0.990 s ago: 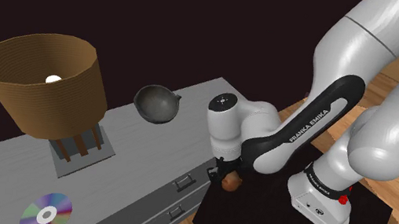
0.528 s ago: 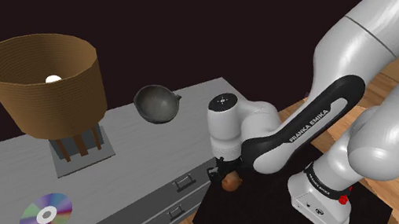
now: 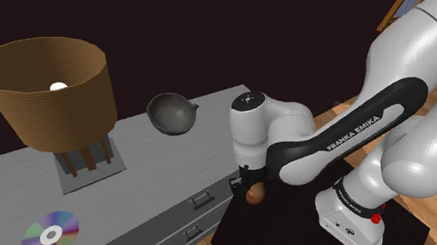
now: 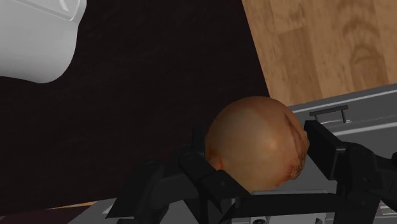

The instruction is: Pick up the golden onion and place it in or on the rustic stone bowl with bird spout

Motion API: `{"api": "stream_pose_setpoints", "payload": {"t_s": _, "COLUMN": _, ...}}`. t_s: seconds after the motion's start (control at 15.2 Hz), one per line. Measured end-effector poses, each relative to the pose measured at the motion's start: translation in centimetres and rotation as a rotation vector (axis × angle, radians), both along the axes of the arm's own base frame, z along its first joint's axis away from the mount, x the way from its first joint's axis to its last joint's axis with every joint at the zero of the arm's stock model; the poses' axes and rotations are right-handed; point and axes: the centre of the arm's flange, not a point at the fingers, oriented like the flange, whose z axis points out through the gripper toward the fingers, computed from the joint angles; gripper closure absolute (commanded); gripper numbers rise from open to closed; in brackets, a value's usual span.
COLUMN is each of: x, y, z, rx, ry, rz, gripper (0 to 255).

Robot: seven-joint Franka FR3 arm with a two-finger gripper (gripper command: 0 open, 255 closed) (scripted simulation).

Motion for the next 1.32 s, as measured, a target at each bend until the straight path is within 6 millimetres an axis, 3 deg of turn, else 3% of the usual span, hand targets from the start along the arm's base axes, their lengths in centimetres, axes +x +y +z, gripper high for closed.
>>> {"api": "stream_pose_setpoints", "payload": {"t_s": 1.32, "x": 0.0, "y": -0.2, "z": 10.7, "rx": 0.001, "ry": 0.0, "rz": 0.0, "gripper": 255}}
